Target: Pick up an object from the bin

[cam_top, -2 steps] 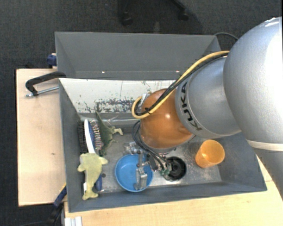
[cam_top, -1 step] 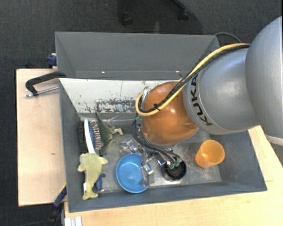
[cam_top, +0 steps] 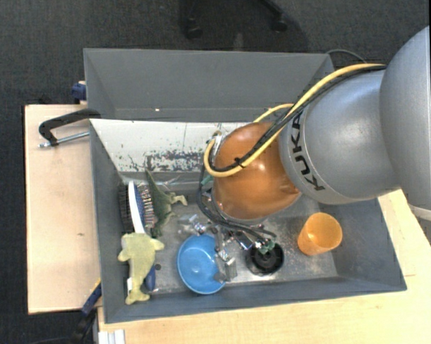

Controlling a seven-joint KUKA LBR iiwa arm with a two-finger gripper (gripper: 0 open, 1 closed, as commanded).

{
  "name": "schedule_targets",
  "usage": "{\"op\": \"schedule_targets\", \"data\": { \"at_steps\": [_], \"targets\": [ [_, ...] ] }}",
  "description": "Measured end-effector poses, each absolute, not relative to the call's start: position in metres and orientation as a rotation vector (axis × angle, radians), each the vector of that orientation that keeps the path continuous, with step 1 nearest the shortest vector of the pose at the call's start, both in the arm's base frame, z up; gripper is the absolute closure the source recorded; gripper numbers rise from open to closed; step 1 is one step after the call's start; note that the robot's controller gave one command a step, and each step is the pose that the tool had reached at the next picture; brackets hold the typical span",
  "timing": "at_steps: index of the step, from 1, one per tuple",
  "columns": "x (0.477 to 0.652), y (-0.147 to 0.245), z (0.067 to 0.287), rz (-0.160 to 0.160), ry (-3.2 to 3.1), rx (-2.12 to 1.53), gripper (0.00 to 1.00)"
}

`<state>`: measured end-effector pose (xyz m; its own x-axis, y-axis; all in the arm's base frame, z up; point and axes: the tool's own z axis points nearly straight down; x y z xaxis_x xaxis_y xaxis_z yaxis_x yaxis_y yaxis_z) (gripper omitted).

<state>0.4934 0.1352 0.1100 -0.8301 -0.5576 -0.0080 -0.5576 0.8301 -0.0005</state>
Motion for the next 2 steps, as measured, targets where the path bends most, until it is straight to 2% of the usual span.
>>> {"op": "schedule_targets", "data": {
  "at_steps": [1,2],
  "targets": [
    [0.4949,0.1434,0.0697,0.003,2.789,-1.447,0.00],
    [0.4953,0.1447,0.0703,0.002,2.789,-1.444,0.00]
  ]
}}
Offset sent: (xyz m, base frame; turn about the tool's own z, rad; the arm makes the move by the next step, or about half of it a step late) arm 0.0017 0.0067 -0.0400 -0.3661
